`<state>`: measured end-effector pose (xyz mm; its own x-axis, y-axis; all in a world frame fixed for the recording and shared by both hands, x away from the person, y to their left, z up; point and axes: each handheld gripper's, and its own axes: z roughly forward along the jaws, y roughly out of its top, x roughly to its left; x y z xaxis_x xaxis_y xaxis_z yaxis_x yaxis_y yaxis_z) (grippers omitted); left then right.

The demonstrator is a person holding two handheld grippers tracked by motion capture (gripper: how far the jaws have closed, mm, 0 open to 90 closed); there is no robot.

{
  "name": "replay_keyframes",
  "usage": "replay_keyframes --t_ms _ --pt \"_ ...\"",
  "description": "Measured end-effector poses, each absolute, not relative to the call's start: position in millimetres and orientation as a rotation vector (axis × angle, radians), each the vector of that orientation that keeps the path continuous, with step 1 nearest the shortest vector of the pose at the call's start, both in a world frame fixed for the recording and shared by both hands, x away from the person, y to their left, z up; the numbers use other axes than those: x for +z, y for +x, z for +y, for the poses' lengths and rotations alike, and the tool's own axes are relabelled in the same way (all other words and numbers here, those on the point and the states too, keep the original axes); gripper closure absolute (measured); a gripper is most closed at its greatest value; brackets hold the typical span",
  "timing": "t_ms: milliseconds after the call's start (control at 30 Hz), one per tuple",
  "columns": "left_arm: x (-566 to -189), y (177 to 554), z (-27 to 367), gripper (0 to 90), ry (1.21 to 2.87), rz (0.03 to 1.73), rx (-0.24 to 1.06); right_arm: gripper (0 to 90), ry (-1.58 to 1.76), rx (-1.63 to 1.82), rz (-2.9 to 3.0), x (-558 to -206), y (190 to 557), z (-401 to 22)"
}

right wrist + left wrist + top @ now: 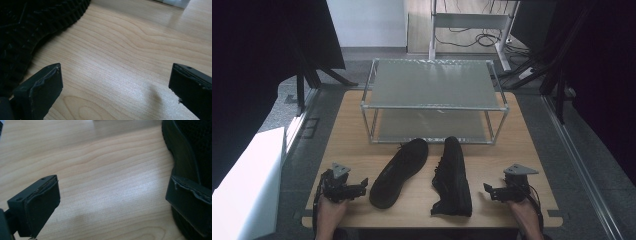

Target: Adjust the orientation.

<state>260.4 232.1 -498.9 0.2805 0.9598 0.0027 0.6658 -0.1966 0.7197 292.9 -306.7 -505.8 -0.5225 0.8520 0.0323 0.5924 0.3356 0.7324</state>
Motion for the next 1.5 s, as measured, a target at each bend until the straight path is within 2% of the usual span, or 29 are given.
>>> replay_keyframes --t_ms 433,600,1033,1500 --pt "-498 262 235 1.1 1.925 1.473 0.636 0.0 1.241 1.057 2.227 -504 293 -307" --pt "-500 263 240 3.5 1.904 1.452 0.59 0.0 1.249 1.064 2.244 -506 294 -305" --pt "-499 264 236 2.1 1.886 1.43 0.571 0.0 1.265 1.101 2.277 -507 295 -301" --pt "-506 275 228 0.0 1.968 1.462 0.554 0.0 1.275 1.105 2.293 -509 295 -299"
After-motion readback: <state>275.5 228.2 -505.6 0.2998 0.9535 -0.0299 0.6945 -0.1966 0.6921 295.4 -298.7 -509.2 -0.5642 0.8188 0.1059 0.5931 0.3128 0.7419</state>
